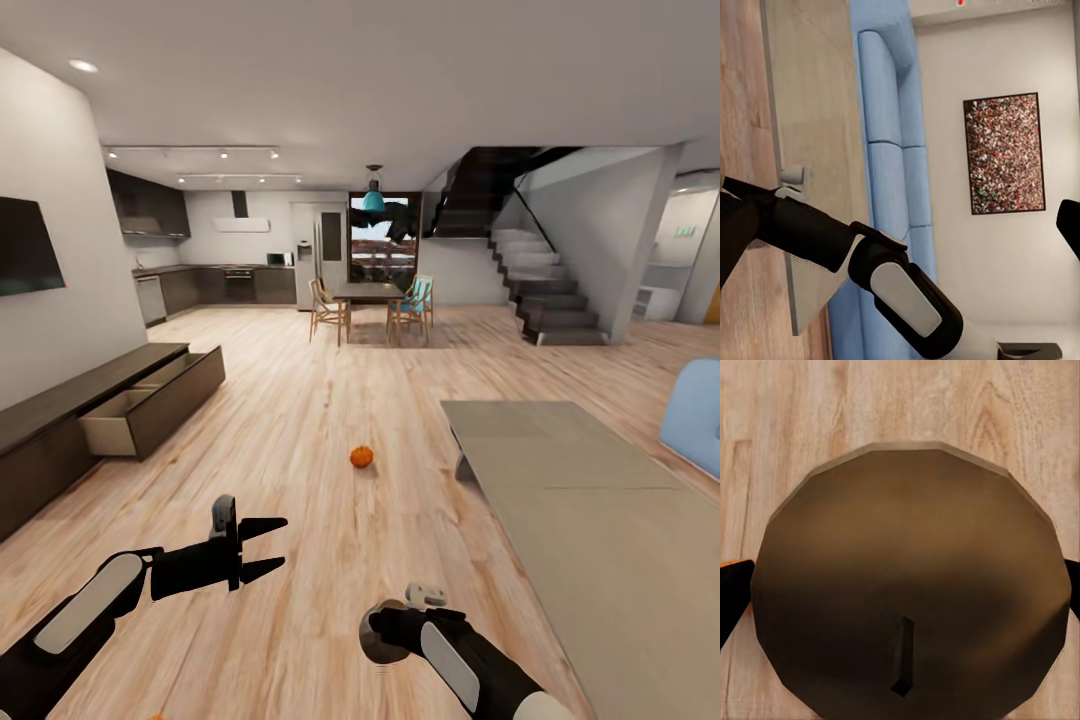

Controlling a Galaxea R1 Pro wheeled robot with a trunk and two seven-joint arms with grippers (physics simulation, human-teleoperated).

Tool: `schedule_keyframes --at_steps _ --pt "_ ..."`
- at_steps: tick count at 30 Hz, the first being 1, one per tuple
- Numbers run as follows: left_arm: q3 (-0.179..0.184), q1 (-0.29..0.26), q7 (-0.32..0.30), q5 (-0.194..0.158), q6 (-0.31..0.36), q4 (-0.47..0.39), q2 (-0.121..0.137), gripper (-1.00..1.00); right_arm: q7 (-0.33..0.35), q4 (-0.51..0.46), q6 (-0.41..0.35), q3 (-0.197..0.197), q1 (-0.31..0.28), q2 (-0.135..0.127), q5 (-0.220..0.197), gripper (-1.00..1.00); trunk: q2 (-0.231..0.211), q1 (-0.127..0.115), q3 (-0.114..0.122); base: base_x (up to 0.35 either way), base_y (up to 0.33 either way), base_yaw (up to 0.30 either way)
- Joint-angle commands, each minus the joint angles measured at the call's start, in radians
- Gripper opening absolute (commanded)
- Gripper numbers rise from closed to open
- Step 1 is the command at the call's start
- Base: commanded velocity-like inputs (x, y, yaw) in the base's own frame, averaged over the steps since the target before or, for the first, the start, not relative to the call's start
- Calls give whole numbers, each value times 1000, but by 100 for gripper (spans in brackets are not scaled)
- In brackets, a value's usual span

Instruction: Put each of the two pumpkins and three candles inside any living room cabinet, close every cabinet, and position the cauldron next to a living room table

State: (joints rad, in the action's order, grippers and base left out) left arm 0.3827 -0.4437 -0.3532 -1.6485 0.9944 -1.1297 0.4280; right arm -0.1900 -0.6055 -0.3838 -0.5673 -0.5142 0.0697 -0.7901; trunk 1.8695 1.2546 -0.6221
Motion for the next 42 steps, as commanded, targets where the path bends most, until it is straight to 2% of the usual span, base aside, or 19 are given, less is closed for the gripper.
schedule_keyframes --at_steps 1,42 --pt "2 -1 -9 6 0 1 1 100 -9 -2 -1 -5 -1 -1 -11 -100 1 0 -1 286 -2 0" --pt "1 -1 -9 6 0 8 0 100 -14 -2 0 -5 -1 -1 -9 -100 1 0 -1 297 -18 0"
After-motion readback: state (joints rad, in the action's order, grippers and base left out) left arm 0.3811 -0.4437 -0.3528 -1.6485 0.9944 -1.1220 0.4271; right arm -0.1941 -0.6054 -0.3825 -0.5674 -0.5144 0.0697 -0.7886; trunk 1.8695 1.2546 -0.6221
